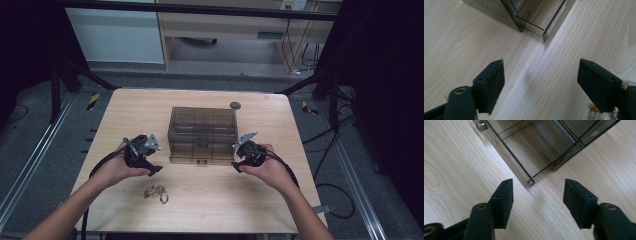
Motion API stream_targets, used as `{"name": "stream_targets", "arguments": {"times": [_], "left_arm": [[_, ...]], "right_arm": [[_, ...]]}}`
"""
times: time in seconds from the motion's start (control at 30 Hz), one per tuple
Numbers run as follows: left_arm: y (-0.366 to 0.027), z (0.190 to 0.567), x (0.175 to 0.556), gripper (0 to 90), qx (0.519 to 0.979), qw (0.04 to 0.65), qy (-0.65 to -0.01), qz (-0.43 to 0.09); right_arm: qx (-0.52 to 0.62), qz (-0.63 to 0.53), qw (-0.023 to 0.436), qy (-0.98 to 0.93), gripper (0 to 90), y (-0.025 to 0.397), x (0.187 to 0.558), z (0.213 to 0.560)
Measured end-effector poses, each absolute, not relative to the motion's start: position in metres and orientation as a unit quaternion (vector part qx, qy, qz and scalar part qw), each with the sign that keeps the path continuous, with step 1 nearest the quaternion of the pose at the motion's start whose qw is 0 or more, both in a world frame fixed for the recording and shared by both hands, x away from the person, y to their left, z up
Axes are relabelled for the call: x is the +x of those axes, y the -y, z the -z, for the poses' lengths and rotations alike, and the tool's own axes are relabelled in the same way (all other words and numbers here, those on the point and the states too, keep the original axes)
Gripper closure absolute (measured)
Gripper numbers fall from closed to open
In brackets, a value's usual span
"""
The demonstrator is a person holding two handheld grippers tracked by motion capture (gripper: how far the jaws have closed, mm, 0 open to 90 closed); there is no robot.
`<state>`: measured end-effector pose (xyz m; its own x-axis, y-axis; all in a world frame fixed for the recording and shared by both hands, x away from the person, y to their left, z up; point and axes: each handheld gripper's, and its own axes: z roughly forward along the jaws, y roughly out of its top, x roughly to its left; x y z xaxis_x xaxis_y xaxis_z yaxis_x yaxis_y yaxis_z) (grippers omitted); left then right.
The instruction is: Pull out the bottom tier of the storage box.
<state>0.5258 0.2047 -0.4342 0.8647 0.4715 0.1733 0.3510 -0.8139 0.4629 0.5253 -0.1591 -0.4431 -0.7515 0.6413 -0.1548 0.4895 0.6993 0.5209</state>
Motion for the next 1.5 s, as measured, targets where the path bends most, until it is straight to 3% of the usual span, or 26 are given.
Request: {"name": "stream_targets", "arguments": {"times": [0.33, 0.67, 0.83, 1.5], "left_arm": [[-0.191, 0.441, 0.532, 44.0, 0.952, 0.197, -0.188, -0.137], [-0.179, 0.448, 0.535, 56.4, 0.957, 0.188, -0.174, -0.134], [-0.178, 0.451, 0.539, 64.1, 0.958, 0.183, -0.179, -0.131], [-0.171, 0.456, 0.547, 79.1, 0.955, 0.195, -0.177, -0.133]], "right_arm": [[0.274, -0.213, 0.155, -0.925, 58.9, 0.154, 0.532, 0.451], [0.259, -0.197, 0.15, -0.934, 70.6, 0.149, 0.536, 0.46], [0.255, -0.196, 0.146, -0.936, 74.3, 0.15, 0.538, 0.461], [0.246, -0.193, 0.14, -0.94, 83.1, 0.15, 0.539, 0.464]]}}
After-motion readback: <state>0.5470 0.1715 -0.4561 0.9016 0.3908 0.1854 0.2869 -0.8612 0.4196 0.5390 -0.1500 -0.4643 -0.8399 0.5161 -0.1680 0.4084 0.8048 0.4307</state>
